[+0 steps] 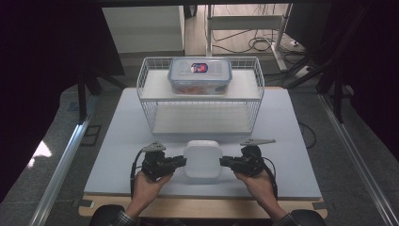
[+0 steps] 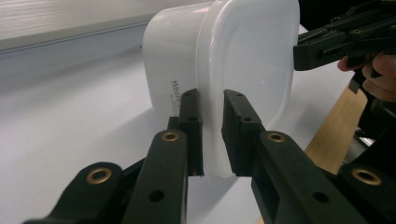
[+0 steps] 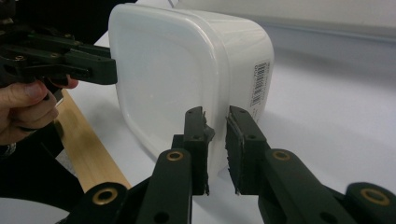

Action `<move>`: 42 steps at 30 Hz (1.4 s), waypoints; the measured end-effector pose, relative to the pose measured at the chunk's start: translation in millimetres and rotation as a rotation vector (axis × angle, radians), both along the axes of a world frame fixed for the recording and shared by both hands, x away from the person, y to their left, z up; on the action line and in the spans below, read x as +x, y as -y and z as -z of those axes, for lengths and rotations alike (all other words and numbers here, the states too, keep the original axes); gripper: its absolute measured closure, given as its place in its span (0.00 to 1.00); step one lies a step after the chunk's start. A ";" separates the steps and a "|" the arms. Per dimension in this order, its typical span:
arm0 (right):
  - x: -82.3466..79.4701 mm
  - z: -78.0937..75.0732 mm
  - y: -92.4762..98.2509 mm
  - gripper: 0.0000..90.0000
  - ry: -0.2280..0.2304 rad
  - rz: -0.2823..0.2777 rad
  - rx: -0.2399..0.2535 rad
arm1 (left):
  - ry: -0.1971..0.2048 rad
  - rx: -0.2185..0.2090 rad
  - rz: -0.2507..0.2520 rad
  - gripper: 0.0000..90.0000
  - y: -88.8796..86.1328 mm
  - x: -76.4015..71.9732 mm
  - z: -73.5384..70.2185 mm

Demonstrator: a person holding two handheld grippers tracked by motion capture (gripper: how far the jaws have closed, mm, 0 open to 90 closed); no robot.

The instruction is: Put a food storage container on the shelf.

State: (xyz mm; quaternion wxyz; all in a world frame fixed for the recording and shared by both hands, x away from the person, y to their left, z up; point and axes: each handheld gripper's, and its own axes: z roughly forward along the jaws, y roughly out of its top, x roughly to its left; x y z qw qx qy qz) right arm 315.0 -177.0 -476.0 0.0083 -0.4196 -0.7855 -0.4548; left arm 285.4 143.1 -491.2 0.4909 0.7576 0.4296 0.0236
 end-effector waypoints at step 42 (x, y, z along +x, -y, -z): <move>21.6 -102.2 -2.9 0.87 0.306 0.023 0.046 | 0.238 0.001 -0.047 0.88 1.2 18.9 -107.9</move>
